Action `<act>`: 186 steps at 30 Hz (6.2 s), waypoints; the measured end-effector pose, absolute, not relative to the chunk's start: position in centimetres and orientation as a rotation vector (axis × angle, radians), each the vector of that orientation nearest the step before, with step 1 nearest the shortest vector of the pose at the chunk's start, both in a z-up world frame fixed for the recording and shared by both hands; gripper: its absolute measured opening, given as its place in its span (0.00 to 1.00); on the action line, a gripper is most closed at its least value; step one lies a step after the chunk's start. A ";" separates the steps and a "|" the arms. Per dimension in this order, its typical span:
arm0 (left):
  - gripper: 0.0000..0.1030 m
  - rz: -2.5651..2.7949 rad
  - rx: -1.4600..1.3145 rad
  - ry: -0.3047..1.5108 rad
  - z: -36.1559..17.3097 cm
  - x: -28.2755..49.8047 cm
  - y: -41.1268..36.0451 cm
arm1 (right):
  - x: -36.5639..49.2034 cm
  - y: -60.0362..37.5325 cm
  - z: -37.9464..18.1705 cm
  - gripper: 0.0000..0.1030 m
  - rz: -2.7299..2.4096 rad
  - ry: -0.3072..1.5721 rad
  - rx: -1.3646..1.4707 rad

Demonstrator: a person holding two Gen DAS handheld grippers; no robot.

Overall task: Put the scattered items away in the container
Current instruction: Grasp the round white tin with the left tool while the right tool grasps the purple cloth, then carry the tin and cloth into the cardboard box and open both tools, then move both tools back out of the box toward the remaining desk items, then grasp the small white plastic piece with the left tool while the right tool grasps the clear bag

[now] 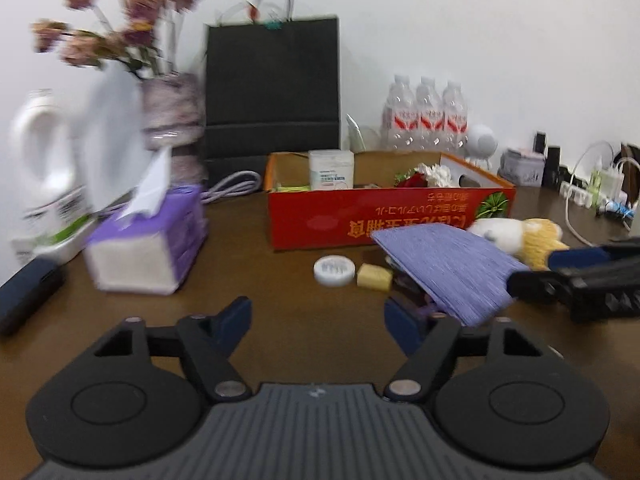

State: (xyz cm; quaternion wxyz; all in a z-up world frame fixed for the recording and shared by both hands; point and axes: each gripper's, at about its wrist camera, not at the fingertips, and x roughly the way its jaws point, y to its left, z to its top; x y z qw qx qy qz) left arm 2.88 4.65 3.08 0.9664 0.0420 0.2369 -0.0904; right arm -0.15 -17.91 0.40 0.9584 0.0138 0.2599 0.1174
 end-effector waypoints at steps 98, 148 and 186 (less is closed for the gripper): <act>0.39 -0.279 0.109 0.764 4.6 30.0 -8.4 | 30.1 -22.3 1.6 0.06 0.023 0.894 -0.038; 1.00 -0.198 0.101 0.293 3.9 -11.6 -0.2 | -11.1 -20.8 0.5 0.84 0.126 0.425 0.123; 0.28 -0.267 0.031 0.512 1.4 -3.1 -4.6 | -1.0 -26.3 -2.6 0.36 0.019 0.609 0.272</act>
